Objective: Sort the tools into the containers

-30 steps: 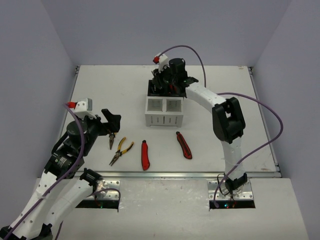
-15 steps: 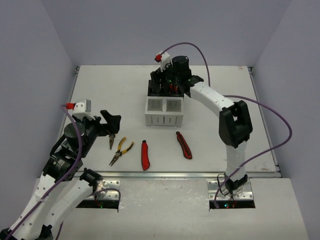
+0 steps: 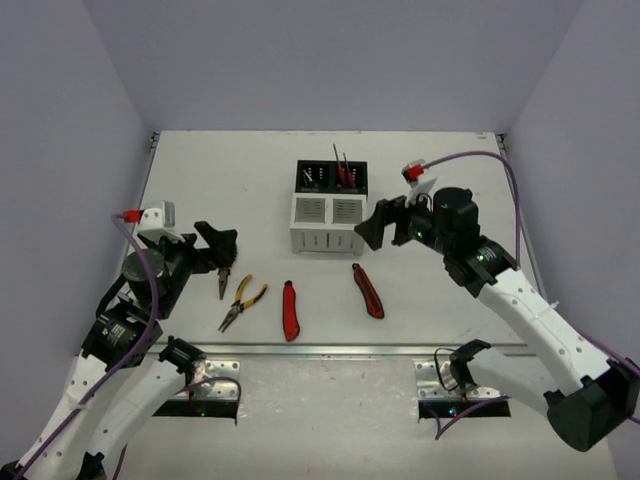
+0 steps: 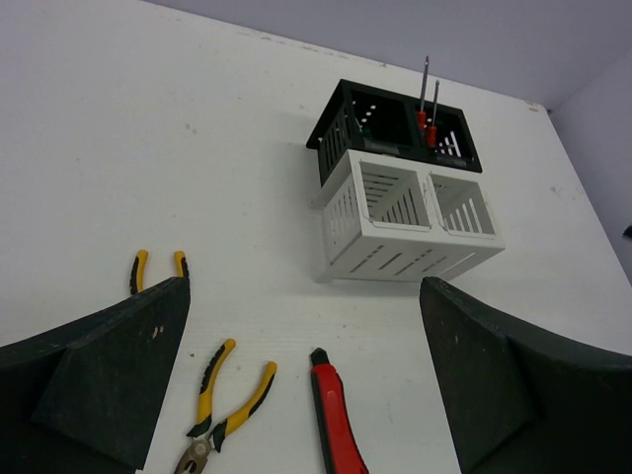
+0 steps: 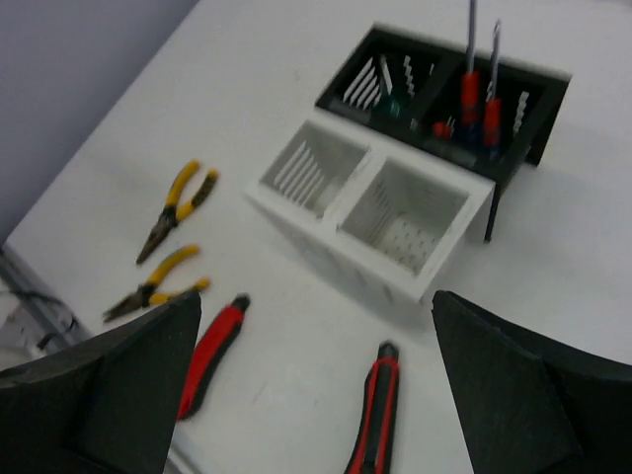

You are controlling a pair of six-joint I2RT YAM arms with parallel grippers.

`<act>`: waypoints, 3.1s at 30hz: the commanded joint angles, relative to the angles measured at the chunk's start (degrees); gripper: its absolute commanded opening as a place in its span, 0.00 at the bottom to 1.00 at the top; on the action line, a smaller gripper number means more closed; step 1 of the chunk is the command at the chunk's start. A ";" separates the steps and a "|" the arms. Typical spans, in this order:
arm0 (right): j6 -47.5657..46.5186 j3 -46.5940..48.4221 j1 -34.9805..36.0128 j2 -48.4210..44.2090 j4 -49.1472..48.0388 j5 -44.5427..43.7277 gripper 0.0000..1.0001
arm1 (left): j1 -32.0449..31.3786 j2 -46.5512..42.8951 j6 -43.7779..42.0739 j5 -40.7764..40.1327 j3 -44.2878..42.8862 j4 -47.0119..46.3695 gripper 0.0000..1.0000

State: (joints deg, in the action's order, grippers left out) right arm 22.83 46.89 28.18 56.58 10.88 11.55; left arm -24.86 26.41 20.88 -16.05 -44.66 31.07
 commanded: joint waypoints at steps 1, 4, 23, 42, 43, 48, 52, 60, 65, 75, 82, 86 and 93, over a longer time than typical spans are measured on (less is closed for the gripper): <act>7.96 -10.72 0.84 -3.79 6.43 2.57 0.99 | -0.71 0.13 -0.09 -0.46 -0.47 -2.33 1.00; 7.01 -10.09 1.15 -0.08 12.18 -4.42 0.99 | -0.71 0.22 -0.14 -0.61 -0.42 -2.33 1.00; 5.87 -1.11 9.08 31.02 4.98 -18.68 0.70 | -0.79 4.09 -0.30 0.42 -0.42 -2.34 1.00; 8.98 -0.20 13.41 40.03 6.39 -27.17 0.52 | -0.80 0.92 -0.41 0.23 -0.34 -2.46 1.00; 9.61 -0.60 13.78 39.70 6.50 -27.58 0.52 | -0.80 0.92 -0.41 0.23 -0.34 -2.42 1.00; 12.43 -4.21 13.79 36.85 5.17 -29.03 0.53 | -0.80 0.75 -0.41 0.27 -0.34 -2.50 1.00; 13.76 -6.15 13.82 35.40 5.29 -29.89 0.49 | -0.88 0.83 -0.41 0.41 -0.34 -2.51 1.00; 13.27 -7.82 13.74 32.46 4.06 -30.63 0.57 | -0.80 0.66 -0.41 0.32 -0.34 -2.59 1.00; 10.27 -3.79 13.47 34.50 4.06 -29.79 0.53 | -0.80 0.92 -0.41 0.28 -0.29 -2.55 1.00; 13.11 -3.52 13.28 36.57 1.34 -26.33 0.37 | -0.80 0.81 -0.41 0.47 -0.25 -2.59 1.00; 11.07 1.26 13.30 40.26 1.83 -25.07 0.30 | -0.89 0.43 -0.41 0.50 -0.34 -2.54 1.00; 10.22 3.63 13.29 42.23 2.24 -24.65 0.26 | -0.99 0.31 -0.41 0.58 -0.25 -2.52 1.00; 9.95 5.19 13.30 44.07 2.25 -23.68 0.18 | -1.33 0.22 -0.41 0.58 -0.33 -2.60 1.00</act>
State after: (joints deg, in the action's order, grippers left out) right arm 33.14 50.76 41.60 98.79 13.37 -13.64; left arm -25.28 27.20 20.86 -15.81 -44.66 31.07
